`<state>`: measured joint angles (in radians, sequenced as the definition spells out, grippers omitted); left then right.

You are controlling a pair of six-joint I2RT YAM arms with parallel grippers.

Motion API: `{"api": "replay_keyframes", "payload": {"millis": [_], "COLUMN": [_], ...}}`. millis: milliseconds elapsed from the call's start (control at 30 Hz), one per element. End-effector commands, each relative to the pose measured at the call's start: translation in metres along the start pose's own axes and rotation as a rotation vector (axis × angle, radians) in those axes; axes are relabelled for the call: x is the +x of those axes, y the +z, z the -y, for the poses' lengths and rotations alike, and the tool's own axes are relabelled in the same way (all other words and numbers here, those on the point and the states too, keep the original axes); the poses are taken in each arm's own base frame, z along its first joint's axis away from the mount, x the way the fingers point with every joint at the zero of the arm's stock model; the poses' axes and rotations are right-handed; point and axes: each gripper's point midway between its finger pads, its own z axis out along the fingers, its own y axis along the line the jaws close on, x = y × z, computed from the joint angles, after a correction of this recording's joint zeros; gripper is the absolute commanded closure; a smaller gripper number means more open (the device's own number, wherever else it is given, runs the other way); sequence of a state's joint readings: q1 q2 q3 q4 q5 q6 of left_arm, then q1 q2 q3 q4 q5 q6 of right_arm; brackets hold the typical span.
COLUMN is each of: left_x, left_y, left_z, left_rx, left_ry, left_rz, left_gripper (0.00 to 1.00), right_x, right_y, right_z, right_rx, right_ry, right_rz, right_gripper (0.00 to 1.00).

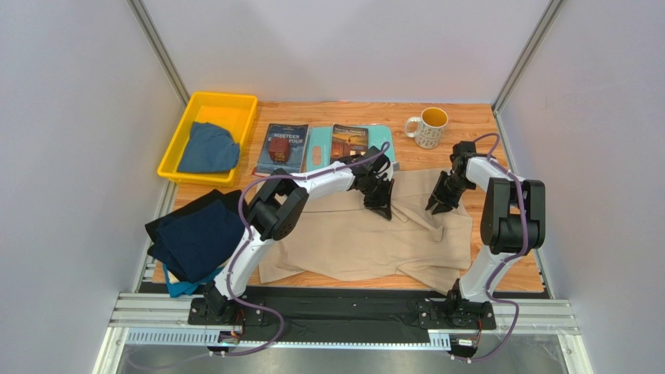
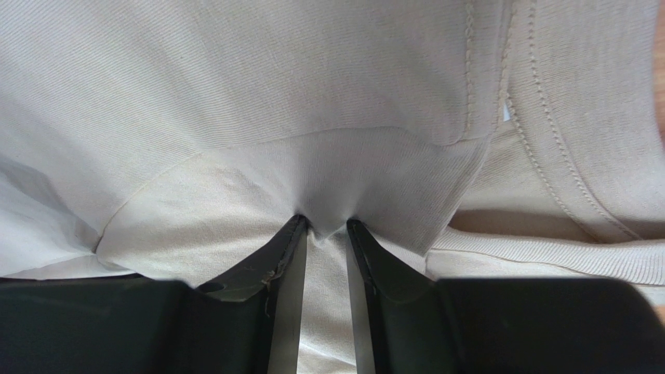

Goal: Fold and stack the t-shirts
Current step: Fold the tshirt

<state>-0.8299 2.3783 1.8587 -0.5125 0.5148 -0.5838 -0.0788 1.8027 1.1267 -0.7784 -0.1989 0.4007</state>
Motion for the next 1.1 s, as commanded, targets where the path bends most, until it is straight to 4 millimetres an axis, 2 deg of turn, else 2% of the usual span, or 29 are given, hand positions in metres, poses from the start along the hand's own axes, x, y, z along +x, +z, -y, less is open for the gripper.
{"api": "replay_keyframes", "payload": {"millis": [0, 133, 233, 433, 567, 633, 733, 767, 800, 867, 900, 933, 1000, 1033, 1067], "left_x": [0.02, 0.04, 0.043, 0.044, 0.041, 0.036, 0.034, 0.035, 0.033, 0.029, 0.028, 0.022, 0.02, 0.016, 0.014], "left_y": [-0.023, -0.024, -0.028, -0.046, -0.065, -0.076, -0.093, -0.099, -0.104, -0.121, -0.128, -0.14, -0.153, -0.165, -0.17], "left_z": [-0.013, -0.025, -0.026, -0.034, -0.055, -0.066, -0.08, -0.083, -0.088, -0.094, -0.099, -0.101, -0.105, -0.107, -0.109], "left_rx": [-0.078, -0.104, -0.109, -0.148, -0.192, -0.222, -0.269, -0.286, -0.31, -0.346, -0.375, -0.385, -0.409, -0.416, -0.425], "left_ry": [0.01, -0.008, -0.005, -0.001, -0.035, -0.047, -0.07, -0.074, -0.076, -0.084, -0.088, -0.095, -0.126, -0.139, -0.149], "left_rz": [-0.055, -0.088, -0.088, -0.069, -0.07, -0.055, -0.049, -0.052, -0.042, -0.018, -0.004, 0.023, 0.047, 0.077, 0.091], "left_gripper": [1.0, 1.0, 1.0, 1.0, 1.0, 1.0, 1.0, 0.99, 0.91, 0.87, 0.81, 0.77, 0.67, 0.67, 0.67], "right_x": [-0.02, -0.031, -0.041, -0.057, -0.062, -0.068, -0.081, -0.086, -0.09, -0.1, -0.102, -0.104, -0.1, -0.097, -0.088], "right_y": [0.014, 0.023, 0.026, 0.017, 0.016, 0.014, 0.011, 0.008, 0.001, -0.016, -0.024, -0.042, -0.057, -0.071, -0.072], "right_z": [0.0, 0.002, 0.001, 0.003, 0.012, 0.02, 0.024, 0.024, 0.019, 0.011, 0.007, 0.0, -0.01, -0.017, -0.024], "right_rx": [0.028, 0.055, 0.064, 0.104, 0.155, 0.202, 0.225, 0.227, 0.219, 0.2, 0.186, 0.163, 0.128, 0.102, 0.075], "right_ry": [-0.01, -0.008, -0.013, -0.019, -0.02, -0.017, -0.015, -0.021, -0.033, -0.048, -0.051, -0.056, -0.068, -0.076, -0.088], "right_rz": [0.058, 0.062, 0.072, 0.123, 0.133, 0.157, 0.187, 0.201, 0.217, 0.257, 0.273, 0.309, 0.33, 0.353, 0.341], "right_gripper": [0.71, 0.71, 0.72, 0.72, 0.73, 0.7, 0.54, 0.42, 0.39, 0.35, 0.34, 0.34, 0.34, 0.34, 0.33]}}
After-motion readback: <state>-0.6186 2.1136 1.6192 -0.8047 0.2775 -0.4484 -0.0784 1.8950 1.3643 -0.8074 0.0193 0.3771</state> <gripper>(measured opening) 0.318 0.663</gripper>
